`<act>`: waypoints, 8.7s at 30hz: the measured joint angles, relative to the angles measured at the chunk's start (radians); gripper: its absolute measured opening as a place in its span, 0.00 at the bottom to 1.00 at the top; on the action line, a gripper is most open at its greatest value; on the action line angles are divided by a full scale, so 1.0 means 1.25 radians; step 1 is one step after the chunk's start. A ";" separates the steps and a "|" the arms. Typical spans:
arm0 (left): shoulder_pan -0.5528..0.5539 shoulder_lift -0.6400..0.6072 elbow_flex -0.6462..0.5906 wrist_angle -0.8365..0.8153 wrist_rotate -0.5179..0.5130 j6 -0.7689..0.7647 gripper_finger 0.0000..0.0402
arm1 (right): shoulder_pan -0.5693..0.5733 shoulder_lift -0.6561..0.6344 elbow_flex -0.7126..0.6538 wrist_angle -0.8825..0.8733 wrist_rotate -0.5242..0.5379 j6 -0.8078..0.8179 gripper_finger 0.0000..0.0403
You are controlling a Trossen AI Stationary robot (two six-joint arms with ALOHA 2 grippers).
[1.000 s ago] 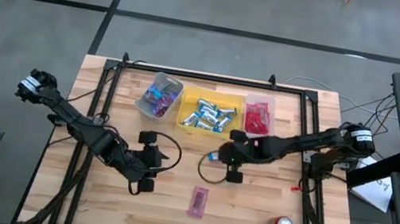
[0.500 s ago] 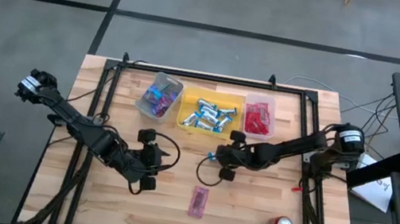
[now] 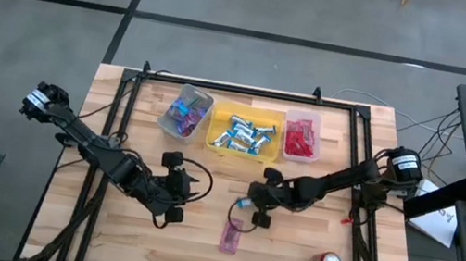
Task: Sort candy
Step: Put the white chocolate into the yellow bin, then put the red candy into the transparent bin
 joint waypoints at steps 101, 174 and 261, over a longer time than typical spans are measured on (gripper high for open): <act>-0.003 0.000 -0.040 0.209 -0.044 0.049 0.34 | -0.305 -0.184 -0.004 0.167 -0.046 -0.368 0.20; -0.058 0.264 -0.034 0.383 0.252 -0.063 0.34 | 0.192 0.011 0.111 0.003 -0.073 -0.177 0.59; -0.065 0.233 -0.035 0.370 0.230 -0.226 0.34 | 0.078 0.046 0.158 0.018 -0.218 -0.366 0.02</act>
